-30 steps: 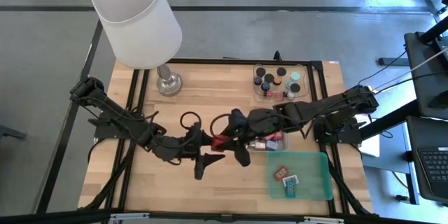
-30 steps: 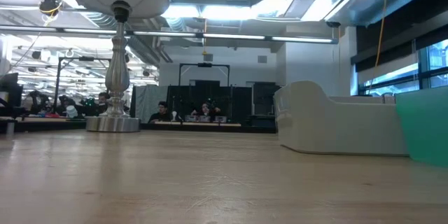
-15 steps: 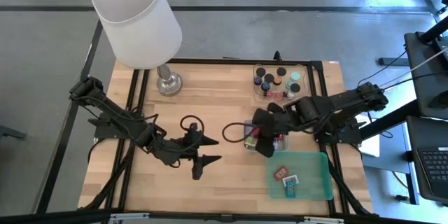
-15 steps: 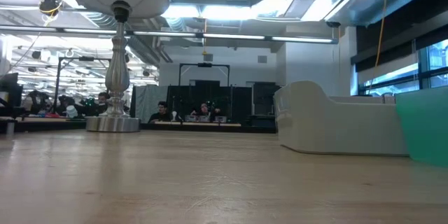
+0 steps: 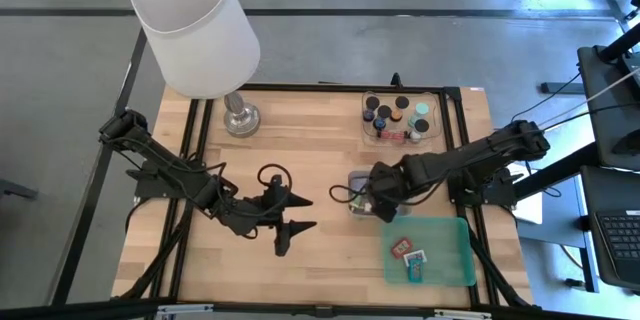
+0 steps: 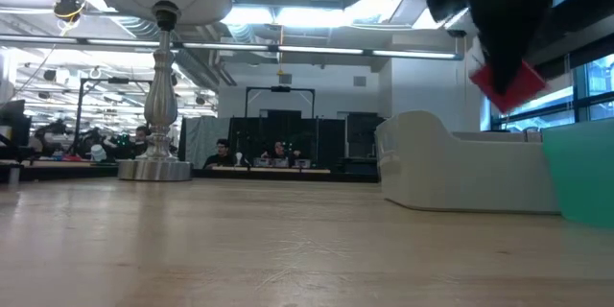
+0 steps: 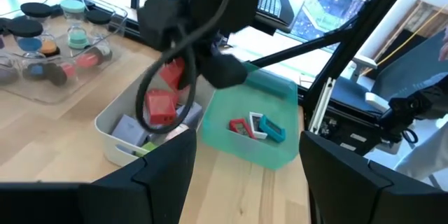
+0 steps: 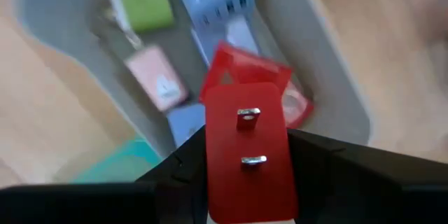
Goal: Pick & Place Office items
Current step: Put the red charger adapter into the white bin, then return to Home Position
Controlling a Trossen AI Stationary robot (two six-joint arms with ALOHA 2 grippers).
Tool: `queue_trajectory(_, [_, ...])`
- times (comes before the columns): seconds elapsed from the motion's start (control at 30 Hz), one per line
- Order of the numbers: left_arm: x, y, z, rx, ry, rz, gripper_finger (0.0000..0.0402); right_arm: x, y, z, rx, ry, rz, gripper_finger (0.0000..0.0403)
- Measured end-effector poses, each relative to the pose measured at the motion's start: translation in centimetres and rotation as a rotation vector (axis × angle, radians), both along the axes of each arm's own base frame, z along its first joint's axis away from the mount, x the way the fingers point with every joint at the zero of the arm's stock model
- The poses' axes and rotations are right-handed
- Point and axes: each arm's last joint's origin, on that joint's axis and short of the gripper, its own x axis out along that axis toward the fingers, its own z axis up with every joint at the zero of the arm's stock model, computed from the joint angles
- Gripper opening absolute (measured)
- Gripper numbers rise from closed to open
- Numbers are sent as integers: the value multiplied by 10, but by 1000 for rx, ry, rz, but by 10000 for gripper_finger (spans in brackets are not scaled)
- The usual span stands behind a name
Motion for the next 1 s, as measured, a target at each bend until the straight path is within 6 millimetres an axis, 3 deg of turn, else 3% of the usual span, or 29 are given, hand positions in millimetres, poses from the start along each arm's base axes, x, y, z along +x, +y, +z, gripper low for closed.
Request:
queue_trajectory(0.13, [0, 0, 0, 0, -1, 0, 251, -7, -5, -25, 20, 54, -65, 126])
queue_trajectory(0.3, [0, 0, 0, 0, -1, 1, 251, -13, -7, -40, 13, 77, -110, 126])
queue_trajectory(0.57, [0, 1, 0, 11, -8, 33, 251, -11, -7, -41, 10, 51, -98, 138])
queue_trajectory(1.0, [0, 1, 0, 11, -8, 34, 251, -6, -6, -40, 9, 1, -96, 233])
